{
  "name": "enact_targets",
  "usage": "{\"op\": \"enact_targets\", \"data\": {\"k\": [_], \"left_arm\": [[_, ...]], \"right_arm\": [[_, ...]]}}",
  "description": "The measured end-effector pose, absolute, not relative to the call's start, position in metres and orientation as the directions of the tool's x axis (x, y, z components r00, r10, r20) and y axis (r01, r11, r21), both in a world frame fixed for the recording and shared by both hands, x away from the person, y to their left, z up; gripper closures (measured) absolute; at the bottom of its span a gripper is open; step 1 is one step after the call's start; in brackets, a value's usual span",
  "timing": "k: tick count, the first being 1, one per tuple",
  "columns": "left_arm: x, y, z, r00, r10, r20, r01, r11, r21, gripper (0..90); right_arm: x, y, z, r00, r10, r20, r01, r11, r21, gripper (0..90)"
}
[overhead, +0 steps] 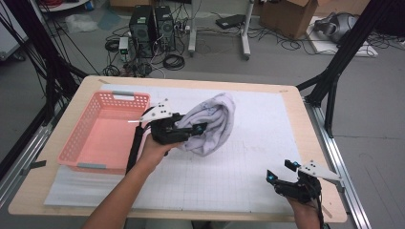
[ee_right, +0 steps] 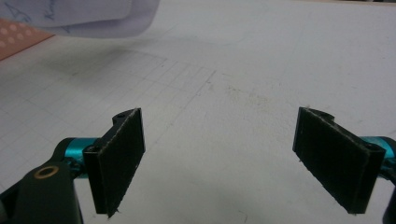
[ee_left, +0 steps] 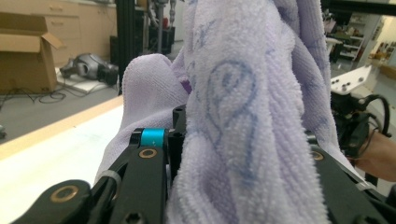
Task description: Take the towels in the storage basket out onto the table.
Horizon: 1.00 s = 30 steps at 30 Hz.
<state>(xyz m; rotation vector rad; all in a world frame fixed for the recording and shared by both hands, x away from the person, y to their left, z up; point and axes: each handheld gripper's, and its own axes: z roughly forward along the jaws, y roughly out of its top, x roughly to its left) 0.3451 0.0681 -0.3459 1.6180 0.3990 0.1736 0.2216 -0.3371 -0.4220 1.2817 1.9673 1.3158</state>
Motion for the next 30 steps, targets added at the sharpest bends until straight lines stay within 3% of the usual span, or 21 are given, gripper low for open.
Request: {"op": "enact_targets", "data": {"k": [6,13,16,20,21,25,30], "left_arm": [[0.358,0.039,-0.368,0.909,0.383,-0.163,0.212,-0.090,0.973,62.4],[0.375,0.017,-0.399,0.861,0.489,-0.138,0.260,-0.191,0.947,62.1],[0.384,0.015,-0.410,0.826,0.537,-0.171,0.316,-0.188,0.930,59.8],[0.386,0.017,-0.412,0.785,0.577,-0.227,0.387,-0.170,0.906,38.0],[0.385,0.019,-0.409,0.780,0.587,-0.218,0.382,-0.170,0.909,28.4],[0.371,0.040,-0.396,0.748,0.630,-0.208,0.338,-0.093,0.937,25.9],[0.359,0.054,-0.392,0.756,0.618,-0.213,0.329,-0.078,0.941,23.7]], "right_arm": [[0.222,-0.338,-0.422,-0.472,0.873,0.121,0.445,0.118,0.888,15.6],[0.222,-0.339,-0.423,-0.469,0.874,0.129,0.452,0.112,0.885,15.6],[0.223,-0.339,-0.423,-0.469,0.873,0.131,0.450,0.109,0.886,15.6],[0.223,-0.340,-0.423,-0.466,0.874,0.134,0.453,0.106,0.885,15.6],[0.223,-0.341,-0.424,-0.467,0.874,0.134,0.454,0.107,0.884,15.6],[0.223,-0.340,-0.424,-0.470,0.874,0.128,0.452,0.114,0.885,15.6],[0.222,-0.338,-0.424,-0.468,0.874,0.130,0.457,0.114,0.882,15.6]]}}
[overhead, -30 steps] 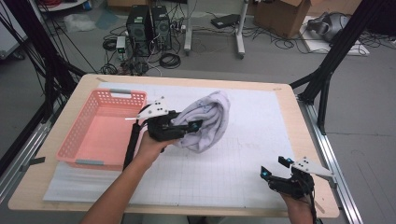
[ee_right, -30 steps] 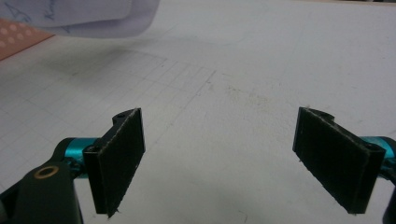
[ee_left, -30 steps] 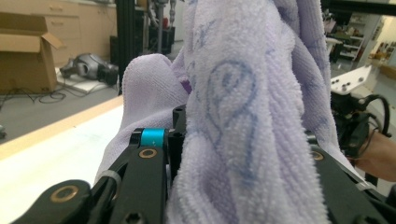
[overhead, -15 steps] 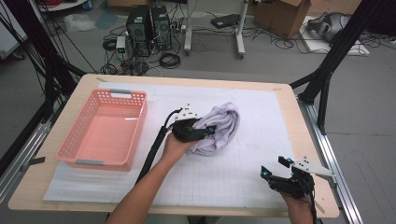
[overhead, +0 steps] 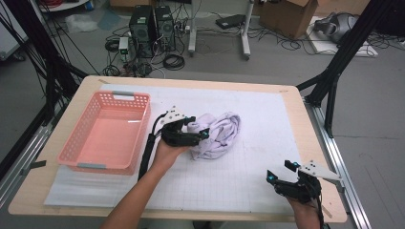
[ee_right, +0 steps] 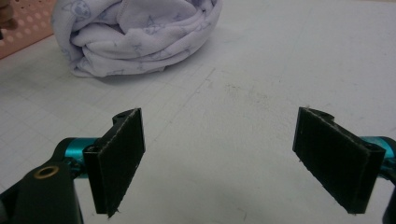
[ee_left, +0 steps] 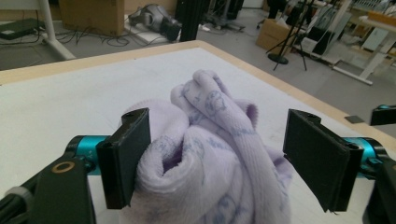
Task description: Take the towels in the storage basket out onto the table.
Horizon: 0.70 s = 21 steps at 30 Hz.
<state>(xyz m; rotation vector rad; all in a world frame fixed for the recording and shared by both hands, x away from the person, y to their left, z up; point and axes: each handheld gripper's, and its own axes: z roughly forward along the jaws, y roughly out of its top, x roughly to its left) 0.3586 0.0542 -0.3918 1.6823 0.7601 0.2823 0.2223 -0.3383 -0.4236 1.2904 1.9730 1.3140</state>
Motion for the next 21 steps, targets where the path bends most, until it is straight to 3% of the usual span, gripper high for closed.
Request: {"op": "enact_targets", "data": {"k": [12,21], "left_arm": [[0.308,0.090,-0.404,0.767,0.610,-0.200,0.287,-0.048,0.957,21.4],[0.292,0.112,-0.406,0.757,0.631,-0.170,0.259,-0.051,0.965,21.5]], "right_arm": [[0.221,-0.337,-0.423,-0.466,0.877,0.121,0.455,0.120,0.882,15.6],[0.222,-0.334,-0.424,-0.467,0.878,0.108,0.457,0.135,0.879,15.7]]}}
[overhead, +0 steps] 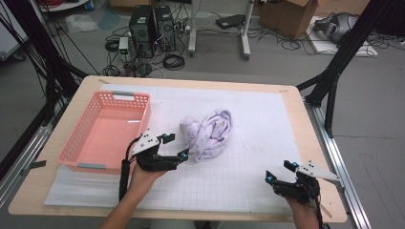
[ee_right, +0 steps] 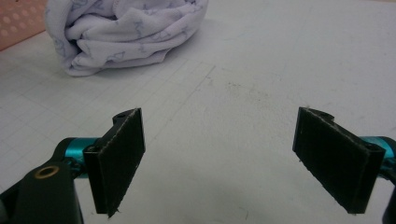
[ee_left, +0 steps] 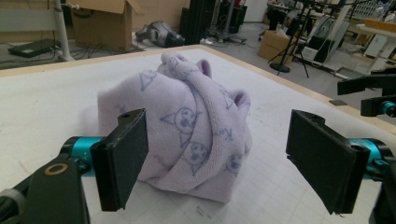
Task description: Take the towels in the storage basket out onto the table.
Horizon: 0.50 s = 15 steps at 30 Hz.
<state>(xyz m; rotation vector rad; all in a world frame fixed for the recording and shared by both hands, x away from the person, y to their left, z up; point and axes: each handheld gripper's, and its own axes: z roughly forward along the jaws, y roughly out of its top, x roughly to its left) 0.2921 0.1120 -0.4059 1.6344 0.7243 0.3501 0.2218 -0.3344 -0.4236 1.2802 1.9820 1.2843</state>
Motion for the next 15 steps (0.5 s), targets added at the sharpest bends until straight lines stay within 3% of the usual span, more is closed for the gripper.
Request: {"op": "enact_targets", "data": {"k": [15], "left_arm": [[0.280,0.125,-0.419,0.751,0.639,-0.166,0.270,-0.067,0.961,22.6]], "right_arm": [[0.230,-0.329,-0.427,-0.471,0.876,0.102,0.467,0.150,0.871,15.8]]}}
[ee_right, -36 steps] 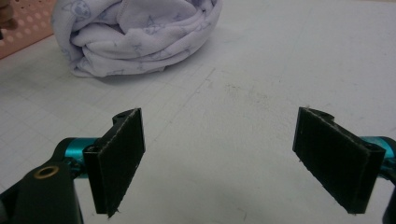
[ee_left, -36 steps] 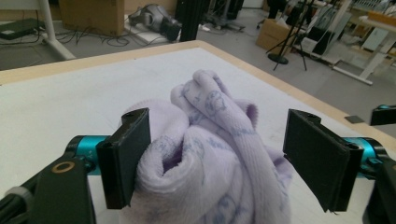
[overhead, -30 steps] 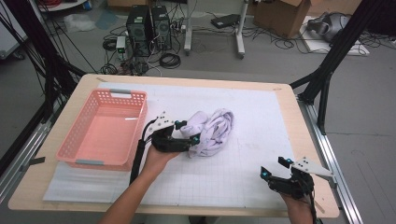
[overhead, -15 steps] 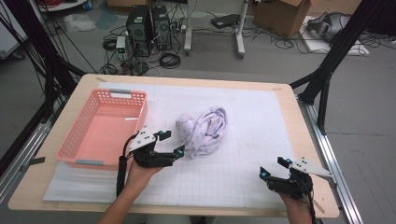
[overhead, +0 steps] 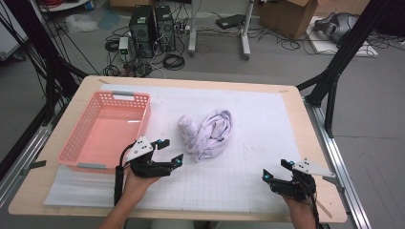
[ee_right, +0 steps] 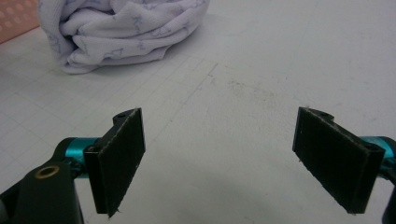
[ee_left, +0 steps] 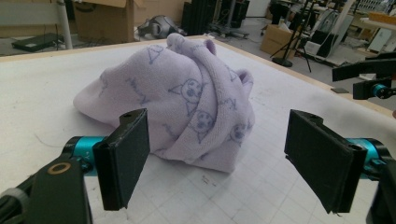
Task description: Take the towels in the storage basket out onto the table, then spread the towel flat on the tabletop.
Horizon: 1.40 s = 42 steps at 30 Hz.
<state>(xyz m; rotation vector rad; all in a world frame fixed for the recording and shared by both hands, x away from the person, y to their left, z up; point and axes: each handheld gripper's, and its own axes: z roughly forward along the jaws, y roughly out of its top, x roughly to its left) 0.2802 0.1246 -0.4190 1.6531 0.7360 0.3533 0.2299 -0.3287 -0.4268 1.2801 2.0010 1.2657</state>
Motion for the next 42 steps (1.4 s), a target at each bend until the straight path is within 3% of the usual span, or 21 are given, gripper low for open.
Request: {"op": "enact_targets", "data": {"k": [19,23,25,33,38,39,42], "left_arm": [[0.283,0.119,-0.425,0.773,0.610,-0.174,0.297,-0.106,0.949,28.3],[0.287,0.113,-0.426,0.792,0.586,-0.171,0.301,-0.132,0.944,32.2],[0.290,0.107,-0.427,0.809,0.564,-0.167,0.303,-0.156,0.940,39.7],[0.310,0.083,-0.426,0.779,0.602,-0.176,0.343,-0.174,0.923,30.4],[0.322,0.064,-0.430,0.768,0.625,-0.141,0.359,-0.237,0.903,30.7],[0.323,0.061,-0.431,0.764,0.634,-0.121,0.356,-0.257,0.898,31.9],[0.325,0.055,-0.433,0.761,0.644,-0.074,0.345,-0.306,0.887,56.5]], "right_arm": [[0.238,-0.322,-0.434,-0.488,0.866,0.107,0.495,0.174,0.851,16.2],[0.238,-0.322,-0.434,-0.488,0.866,0.106,0.497,0.176,0.850,16.2],[0.238,-0.322,-0.435,-0.486,0.867,0.116,0.504,0.169,0.847,16.2],[0.240,-0.318,-0.436,-0.491,0.864,0.115,0.519,0.184,0.835,16.1],[0.242,-0.314,-0.437,-0.502,0.858,0.112,0.521,0.196,0.831,16.2],[0.242,-0.312,-0.437,-0.502,0.857,0.117,0.523,0.193,0.830,16.1],[0.244,-0.308,-0.438,-0.516,0.848,0.123,0.524,0.199,0.828,16.1]]}}
